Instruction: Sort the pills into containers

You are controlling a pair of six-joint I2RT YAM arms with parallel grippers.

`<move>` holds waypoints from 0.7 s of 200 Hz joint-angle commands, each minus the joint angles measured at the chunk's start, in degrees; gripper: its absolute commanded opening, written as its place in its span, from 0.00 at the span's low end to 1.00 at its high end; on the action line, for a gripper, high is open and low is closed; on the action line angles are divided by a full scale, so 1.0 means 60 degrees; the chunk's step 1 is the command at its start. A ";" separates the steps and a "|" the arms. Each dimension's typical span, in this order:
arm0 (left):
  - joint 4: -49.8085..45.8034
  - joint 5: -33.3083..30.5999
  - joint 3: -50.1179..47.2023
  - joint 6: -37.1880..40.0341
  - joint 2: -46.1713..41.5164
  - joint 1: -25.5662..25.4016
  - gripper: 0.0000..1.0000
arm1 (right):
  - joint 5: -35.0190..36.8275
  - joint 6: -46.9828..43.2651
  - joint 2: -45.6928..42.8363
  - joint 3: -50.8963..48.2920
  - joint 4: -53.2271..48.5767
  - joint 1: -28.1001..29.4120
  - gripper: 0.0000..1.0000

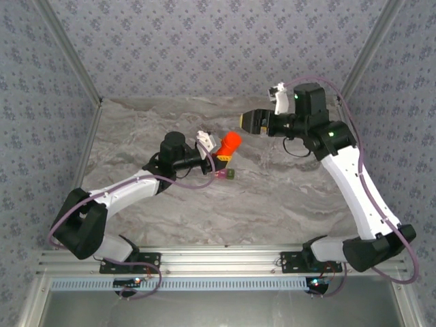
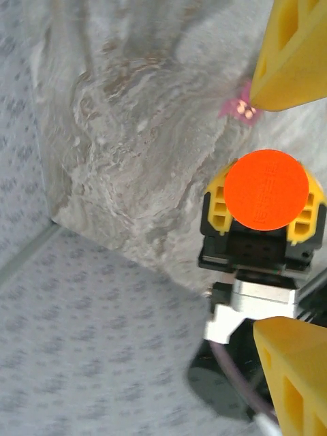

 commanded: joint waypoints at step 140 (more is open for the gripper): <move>0.0452 0.0284 0.0330 0.0150 -0.0334 -0.0071 0.00 | -0.0147 -0.3857 0.2181 0.1295 -0.2075 0.0872 0.66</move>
